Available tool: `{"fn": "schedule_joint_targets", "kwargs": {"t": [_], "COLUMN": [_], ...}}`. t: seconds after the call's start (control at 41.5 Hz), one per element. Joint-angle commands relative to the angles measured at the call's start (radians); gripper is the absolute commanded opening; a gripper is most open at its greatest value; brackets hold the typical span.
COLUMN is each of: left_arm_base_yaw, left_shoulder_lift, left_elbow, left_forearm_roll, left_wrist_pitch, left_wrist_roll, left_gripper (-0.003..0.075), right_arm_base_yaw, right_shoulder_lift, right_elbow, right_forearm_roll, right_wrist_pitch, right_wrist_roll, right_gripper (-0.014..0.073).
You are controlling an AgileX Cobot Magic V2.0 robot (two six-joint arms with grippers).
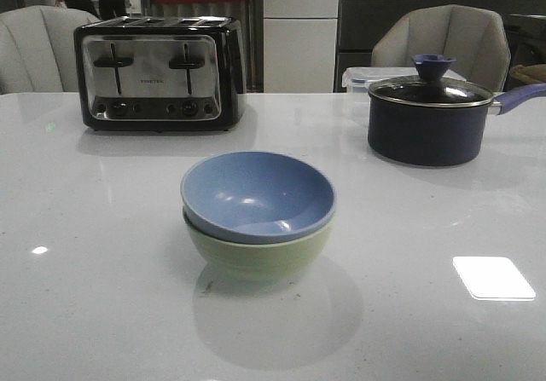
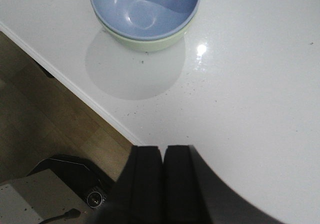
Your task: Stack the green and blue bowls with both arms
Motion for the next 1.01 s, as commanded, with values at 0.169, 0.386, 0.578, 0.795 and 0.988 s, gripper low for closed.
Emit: {"fn": "schedule_joint_targets", "kwargs": {"t": [0.169, 0.386, 0.578, 0.795, 0.988], "left_arm_base_yaw": [-0.007, -0.014, -0.014, -0.014, -0.014], "left_shoulder_lift": [-0.023, -0.021, -0.021, -0.021, -0.021], "left_elbow": [0.005, 0.005, 0.005, 0.005, 0.005], "left_forearm_roll": [0.0, 0.0, 0.0, 0.0, 0.0], "left_wrist_pitch": [-0.087, -0.087, -0.087, -0.087, -0.087], "left_wrist_roll": [-0.01, -0.01, -0.01, -0.01, -0.01], "left_gripper": [0.0093, 0.0093, 0.0093, 0.0093, 0.0093], "right_arm_base_yaw": [0.001, 0.001, 0.001, 0.001, 0.001], "right_shoulder_lift": [-0.01, -0.01, -0.01, -0.01, -0.011], "right_elbow": [-0.024, -0.024, -0.024, -0.024, -0.021], "right_forearm_roll": [-0.005, -0.005, -0.005, -0.005, -0.015], "right_wrist_pitch": [-0.053, -0.053, -0.053, -0.053, -0.052], "right_wrist_roll": [-0.009, -0.009, -0.009, -0.009, -0.009], "right_gripper": [0.0059, 0.0059, 0.0059, 0.0059, 0.0059]}}
